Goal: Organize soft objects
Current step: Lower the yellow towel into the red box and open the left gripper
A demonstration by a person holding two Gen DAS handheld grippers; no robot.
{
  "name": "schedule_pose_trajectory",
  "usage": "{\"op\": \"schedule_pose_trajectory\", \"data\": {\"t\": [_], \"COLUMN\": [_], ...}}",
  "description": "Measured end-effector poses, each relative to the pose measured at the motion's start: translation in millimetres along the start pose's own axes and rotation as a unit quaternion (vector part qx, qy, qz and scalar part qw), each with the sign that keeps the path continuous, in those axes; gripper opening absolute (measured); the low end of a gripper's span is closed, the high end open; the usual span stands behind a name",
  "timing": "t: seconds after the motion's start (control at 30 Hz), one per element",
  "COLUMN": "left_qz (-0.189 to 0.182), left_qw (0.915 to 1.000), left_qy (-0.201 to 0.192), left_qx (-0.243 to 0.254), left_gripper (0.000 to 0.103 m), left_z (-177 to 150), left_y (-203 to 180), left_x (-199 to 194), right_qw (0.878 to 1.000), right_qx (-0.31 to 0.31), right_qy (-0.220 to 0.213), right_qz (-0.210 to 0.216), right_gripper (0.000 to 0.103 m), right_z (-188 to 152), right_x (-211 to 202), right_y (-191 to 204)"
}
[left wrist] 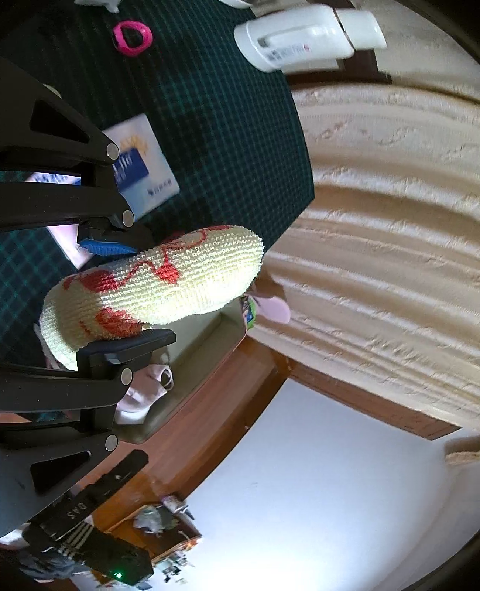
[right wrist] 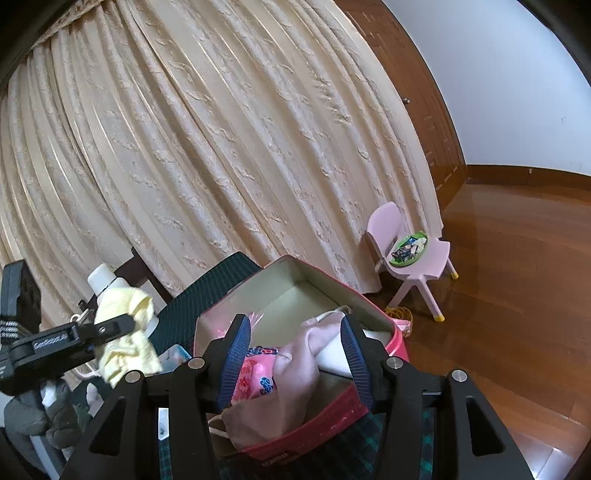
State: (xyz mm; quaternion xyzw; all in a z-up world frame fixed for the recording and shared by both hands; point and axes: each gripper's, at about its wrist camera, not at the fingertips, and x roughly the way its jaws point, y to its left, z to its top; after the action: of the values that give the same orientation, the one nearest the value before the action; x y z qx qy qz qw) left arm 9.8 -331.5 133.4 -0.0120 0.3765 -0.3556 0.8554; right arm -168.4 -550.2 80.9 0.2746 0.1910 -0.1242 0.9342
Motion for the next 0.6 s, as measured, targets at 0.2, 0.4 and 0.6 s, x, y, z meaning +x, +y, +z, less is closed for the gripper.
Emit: {"op": "schedule_pose_trajectory", "data": {"t": [0.2, 0.4, 0.6], "left_qz": [-0.006, -0.019, -0.029], "left_qw": [0.9998, 0.9993, 0.9991], "left_qy": [0.011, 0.018, 0.016], "left_qx": [0.016, 0.027, 0.025], "left_gripper": [0.036, 0.068, 0.069], "left_z": [5.9, 15.7, 16.4], "left_y": [-12.4, -22.7, -18.3], "left_x": [21.2, 42.9, 44.9], "right_qw": [1.000, 1.000, 1.000], "right_qx": [0.000, -0.002, -0.017], "right_qy": [0.004, 0.005, 0.009], "right_qz": [0.000, 0.000, 0.001], "right_gripper": [0.054, 0.054, 0.054], "right_z": [-1.5, -2.8, -6.6], "right_x": [-0.7, -0.7, 0.6], "right_y": [-2.9, -1.7, 5.6]}}
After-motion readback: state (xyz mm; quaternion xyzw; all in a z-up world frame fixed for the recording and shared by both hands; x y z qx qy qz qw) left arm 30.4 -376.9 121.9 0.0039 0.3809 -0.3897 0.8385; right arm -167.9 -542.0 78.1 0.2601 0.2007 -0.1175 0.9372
